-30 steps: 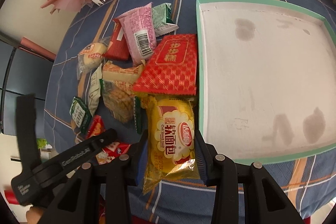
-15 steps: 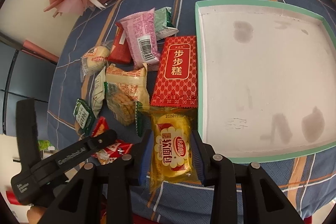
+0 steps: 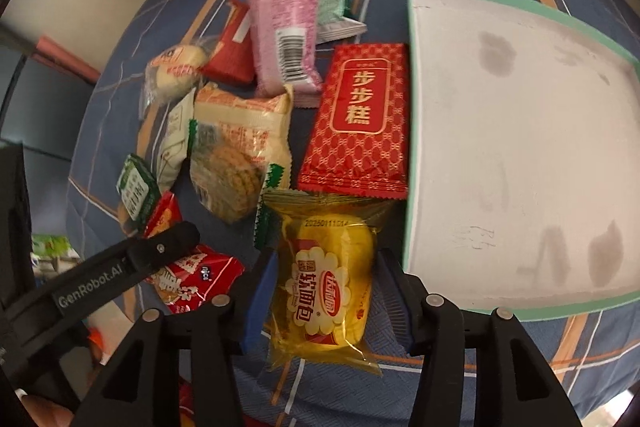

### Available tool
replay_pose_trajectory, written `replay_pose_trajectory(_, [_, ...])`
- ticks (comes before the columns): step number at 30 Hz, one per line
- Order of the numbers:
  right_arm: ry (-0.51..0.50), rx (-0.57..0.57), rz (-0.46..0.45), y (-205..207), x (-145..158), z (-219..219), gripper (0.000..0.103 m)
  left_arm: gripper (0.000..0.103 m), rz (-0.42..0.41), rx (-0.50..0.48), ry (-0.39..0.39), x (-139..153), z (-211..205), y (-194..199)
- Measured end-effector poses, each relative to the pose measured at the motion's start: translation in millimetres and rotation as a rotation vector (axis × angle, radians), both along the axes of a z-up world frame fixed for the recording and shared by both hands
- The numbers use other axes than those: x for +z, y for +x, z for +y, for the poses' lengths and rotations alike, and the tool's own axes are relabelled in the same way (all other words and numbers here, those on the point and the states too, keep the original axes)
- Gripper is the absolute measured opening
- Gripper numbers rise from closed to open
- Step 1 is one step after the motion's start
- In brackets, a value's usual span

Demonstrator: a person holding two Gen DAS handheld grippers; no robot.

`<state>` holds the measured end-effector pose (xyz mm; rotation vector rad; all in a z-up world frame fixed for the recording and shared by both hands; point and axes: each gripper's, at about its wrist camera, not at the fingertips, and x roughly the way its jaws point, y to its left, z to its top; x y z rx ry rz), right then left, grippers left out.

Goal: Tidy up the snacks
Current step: 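Grasp the red pastry with the left tool while the right tool grasps the yellow bread bag, then carry both snacks over the white tray and open both tools to release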

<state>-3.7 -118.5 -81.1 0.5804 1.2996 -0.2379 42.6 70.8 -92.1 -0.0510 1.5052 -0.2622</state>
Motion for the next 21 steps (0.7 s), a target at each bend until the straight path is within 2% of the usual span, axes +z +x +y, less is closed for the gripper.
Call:
replay_pose_trajectory(1, [-0.018,0.012,0.004,1,0,3,0.045,0.056,0.0,0.001,0.0,-2,0,-1])
replay_pose_trajectory(7, [-0.023,-0.005,-0.015,0,2,10,0.038,0.056,-0.026,0.01,-0.004,-2,1,-5])
replay_pose_trajectory(15, [-0.012,-0.033,-0.103,-5,26,4,0.037,0.056,-0.076,0.024,-0.018,19,3,-5])
replay_pose_trajectory(21, [-0.033,-0.037,-0.188,-12,58,0,0.037,0.056,-0.133,0.015,-0.037,44,-2,-6])
